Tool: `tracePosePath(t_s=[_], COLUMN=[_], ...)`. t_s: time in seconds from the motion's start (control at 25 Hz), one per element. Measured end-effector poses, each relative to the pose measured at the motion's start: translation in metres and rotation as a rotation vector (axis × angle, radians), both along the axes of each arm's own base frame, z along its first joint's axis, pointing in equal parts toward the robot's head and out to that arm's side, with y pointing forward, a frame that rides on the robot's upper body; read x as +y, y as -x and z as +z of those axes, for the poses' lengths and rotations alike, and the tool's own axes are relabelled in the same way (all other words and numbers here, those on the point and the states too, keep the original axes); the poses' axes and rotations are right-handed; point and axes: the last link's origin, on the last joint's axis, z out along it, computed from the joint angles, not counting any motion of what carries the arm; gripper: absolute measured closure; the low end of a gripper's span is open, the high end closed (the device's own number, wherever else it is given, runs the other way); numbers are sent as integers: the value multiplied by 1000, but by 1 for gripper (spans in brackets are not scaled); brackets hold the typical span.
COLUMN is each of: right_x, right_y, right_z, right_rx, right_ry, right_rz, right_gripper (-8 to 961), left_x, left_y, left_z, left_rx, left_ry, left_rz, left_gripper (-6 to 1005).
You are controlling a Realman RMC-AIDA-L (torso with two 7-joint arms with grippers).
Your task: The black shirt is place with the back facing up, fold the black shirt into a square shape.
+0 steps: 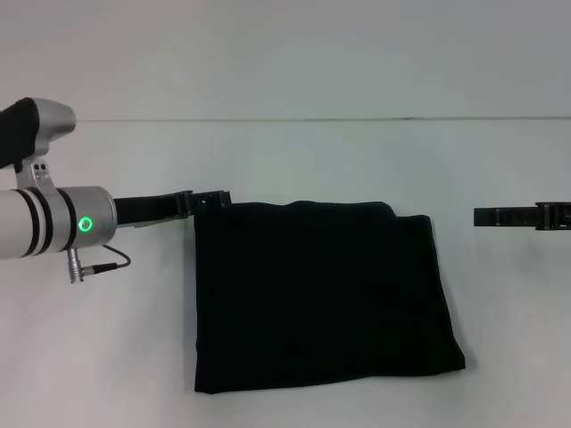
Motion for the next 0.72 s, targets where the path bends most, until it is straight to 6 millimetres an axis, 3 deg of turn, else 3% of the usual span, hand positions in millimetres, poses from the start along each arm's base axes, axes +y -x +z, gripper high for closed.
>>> tracePosePath(t_s=[0.64,0.72], right_x=[2,2], right_y=[6,5], right_z=[-6,-6], right_rx=[-8,-9], right_ry=[14,13], right_rz=[21,18], right_gripper=[235,234], left_x=[1,2], left_y=[-13,-13], left_z=[-11,-10], left_rx=[56,60], left_ry=[66,61], left_rz=[-65,-67], left_gripper=[91,145])
